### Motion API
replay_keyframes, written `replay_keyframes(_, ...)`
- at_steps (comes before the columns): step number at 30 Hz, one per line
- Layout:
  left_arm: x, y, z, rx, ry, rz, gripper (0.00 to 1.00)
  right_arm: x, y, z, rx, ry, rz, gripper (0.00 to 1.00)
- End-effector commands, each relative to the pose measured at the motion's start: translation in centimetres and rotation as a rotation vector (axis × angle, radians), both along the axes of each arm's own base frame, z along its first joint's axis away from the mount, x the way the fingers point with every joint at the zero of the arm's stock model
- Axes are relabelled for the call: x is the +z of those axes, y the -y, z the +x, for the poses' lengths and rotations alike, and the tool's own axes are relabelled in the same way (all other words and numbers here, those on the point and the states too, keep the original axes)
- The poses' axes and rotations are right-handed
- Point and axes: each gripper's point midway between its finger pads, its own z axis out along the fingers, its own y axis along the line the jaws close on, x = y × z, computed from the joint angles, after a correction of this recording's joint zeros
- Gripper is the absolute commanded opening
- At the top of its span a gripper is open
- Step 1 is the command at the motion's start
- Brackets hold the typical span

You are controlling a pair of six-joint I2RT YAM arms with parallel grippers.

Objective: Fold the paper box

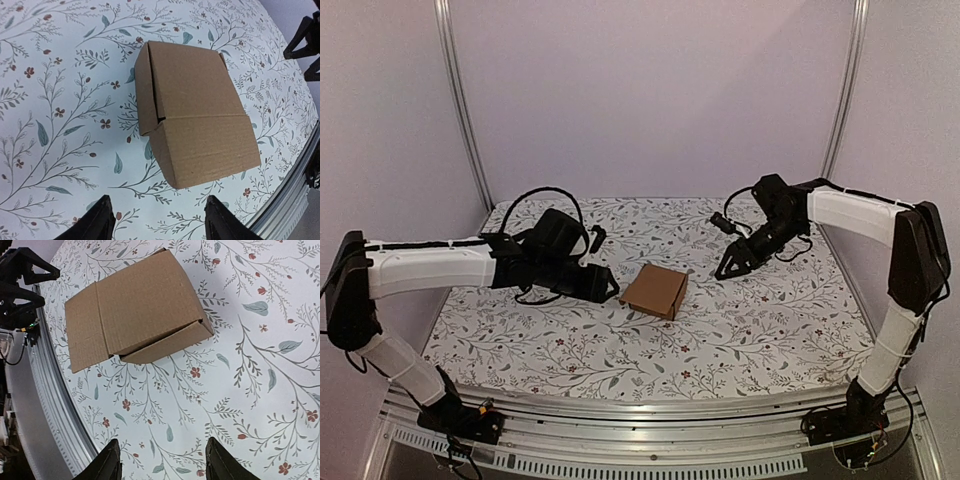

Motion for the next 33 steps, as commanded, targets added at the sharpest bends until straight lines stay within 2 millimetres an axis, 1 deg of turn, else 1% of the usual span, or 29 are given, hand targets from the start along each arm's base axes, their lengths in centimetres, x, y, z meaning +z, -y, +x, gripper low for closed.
replay_keyframes(1,-0.9,2.9,-0.2,-0.058,-0.101,-0.039,0.63,0.4,2.1,3.7,0.105,0.344,-0.184,0.56)
replay_keyframes(2,-0.8,3.3,-0.1,-0.06,-0.109,-0.049,0.63,0.9,1.8,4.3,0.111,0.374,-0.178,0.56)
replay_keyframes(3,-0.8,3.6,0.0,-0.06,-0.111,-0.054,0.63,0.9,1.4,5.0,0.111,0.377,-0.169,0.56)
replay_keyframes(6,-0.7,3.4,0.7,-0.032,-0.106,-0.023,0.63,1.5,-0.9,5.7,0.097,0.307,-0.071,0.58)
replay_keyframes(8,-1.4,3.1,0.8,-0.023,-0.125,0.022,0.63,0.5,-2.5,6.6,0.08,0.228,-0.024,0.59)
replay_keyframes(9,-1.7,3.1,0.8,-0.024,-0.137,0.033,0.63,0.5,-3.2,6.9,0.075,0.204,-0.003,0.6)
replay_keyframes(10,-2.1,3.2,0.8,-0.026,-0.149,0.04,0.63,-0.6,-3.9,7.3,0.077,0.16,0.003,0.61)
replay_keyframes(11,-2.5,3.4,0.7,-0.029,-0.161,0.041,0.62,-0.6,-4.5,7.5,0.076,0.138,0.017,0.61)
replay_keyframes(12,-3.0,3.5,0.6,-0.031,-0.177,0.044,0.62,-1.4,-5.0,7.7,0.08,0.104,0.028,0.62)
replay_keyframes(13,-3.3,3.7,0.4,-0.036,-0.187,0.045,0.62,-1.6,-5.5,7.7,0.079,0.077,0.039,0.62)
replay_keyframes(15,-3.9,4.1,0.2,-0.048,-0.199,0.046,0.61,-3.6,-6.2,7.4,0.082,0.001,0.036,0.62)
replay_keyframes(17,-4.5,4.3,0.1,-0.058,-0.203,0.059,0.59,-4.8,-6.6,6.6,0.092,-0.035,0.028,0.61)
replay_keyframes(22,-5.3,4.4,0.4,-0.094,-0.175,0.099,0.57,-6.6,-6.7,5.0,0.091,-0.104,0.026,0.57)
replay_keyframes(26,-6.3,4.6,1.0,-0.124,-0.173,0.149,0.55,-7.9,-6.8,3.6,0.088,-0.166,0.022,0.55)
replay_keyframes(28,-6.4,4.9,1.4,-0.13,-0.165,0.16,0.54,-8.4,-6.8,3.0,0.09,-0.193,0.026,0.54)
replay_keyframes(30,-5.9,5.2,2.0,-0.133,-0.144,0.158,0.54,-8.6,-6.9,2.2,0.092,-0.232,0.041,0.53)
replay_keyframes(33,-3.7,5.2,3.5,-0.122,-0.069,0.154,0.54,-8.7,-6.7,0.7,0.101,-0.299,0.057,0.52)
